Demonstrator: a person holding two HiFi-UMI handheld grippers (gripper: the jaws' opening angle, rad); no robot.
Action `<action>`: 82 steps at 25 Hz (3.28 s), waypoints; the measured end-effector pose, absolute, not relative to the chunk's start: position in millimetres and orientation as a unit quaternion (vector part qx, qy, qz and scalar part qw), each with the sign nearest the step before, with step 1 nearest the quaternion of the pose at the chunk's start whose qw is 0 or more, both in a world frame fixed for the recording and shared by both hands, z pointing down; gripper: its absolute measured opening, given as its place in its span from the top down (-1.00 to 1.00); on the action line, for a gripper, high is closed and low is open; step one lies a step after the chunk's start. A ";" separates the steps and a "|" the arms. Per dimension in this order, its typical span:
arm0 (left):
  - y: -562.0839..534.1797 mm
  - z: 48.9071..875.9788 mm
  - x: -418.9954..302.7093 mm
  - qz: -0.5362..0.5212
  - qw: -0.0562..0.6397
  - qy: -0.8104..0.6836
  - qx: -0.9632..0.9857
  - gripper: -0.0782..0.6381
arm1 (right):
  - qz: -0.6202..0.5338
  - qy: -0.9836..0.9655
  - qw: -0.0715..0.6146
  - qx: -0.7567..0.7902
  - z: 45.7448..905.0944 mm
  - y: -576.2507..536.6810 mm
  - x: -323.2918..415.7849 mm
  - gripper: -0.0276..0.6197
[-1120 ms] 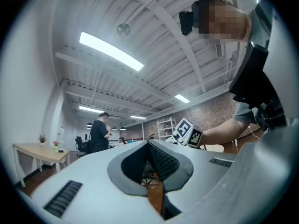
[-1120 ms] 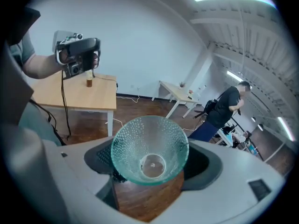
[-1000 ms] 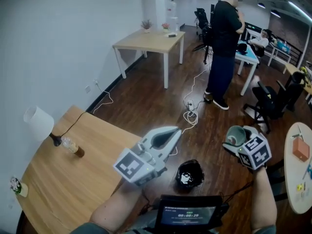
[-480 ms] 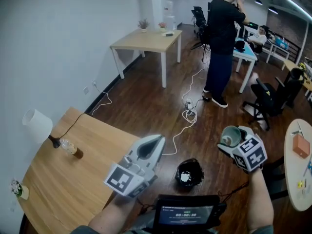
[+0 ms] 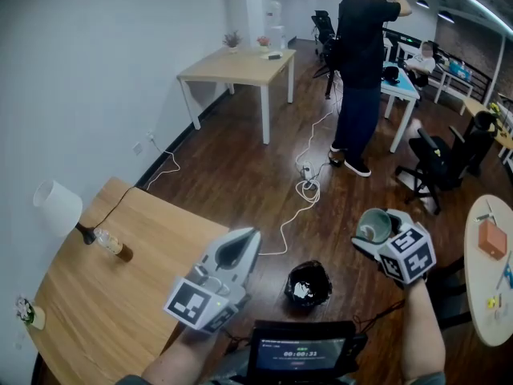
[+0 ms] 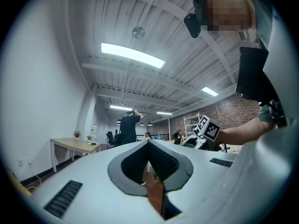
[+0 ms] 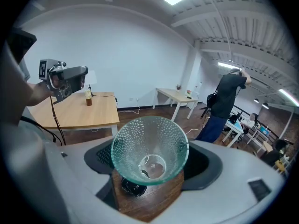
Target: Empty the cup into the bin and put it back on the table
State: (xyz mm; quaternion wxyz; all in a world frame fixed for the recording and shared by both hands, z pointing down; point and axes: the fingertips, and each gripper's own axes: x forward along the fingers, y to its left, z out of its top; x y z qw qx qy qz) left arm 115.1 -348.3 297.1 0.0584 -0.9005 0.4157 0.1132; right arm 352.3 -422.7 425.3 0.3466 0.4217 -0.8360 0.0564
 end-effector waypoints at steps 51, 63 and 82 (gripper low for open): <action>-236.7 310.4 -2.4 0.082 0.056 0.628 -0.772 0.80 | 0.016 -0.954 0.288 0.079 401.8 -363.2 94.9 -0.32; -160.5 310.6 -99.6 0.081 0.055 0.710 -0.697 0.80 | -0.017 -0.960 0.279 -0.019 385.3 -302.7 -27.5 -0.32; -1.9 322.4 -281.8 0.082 0.055 0.805 -0.585 0.80 | -0.047 -0.947 0.277 -0.153 399.1 -162.6 -248.2 -0.32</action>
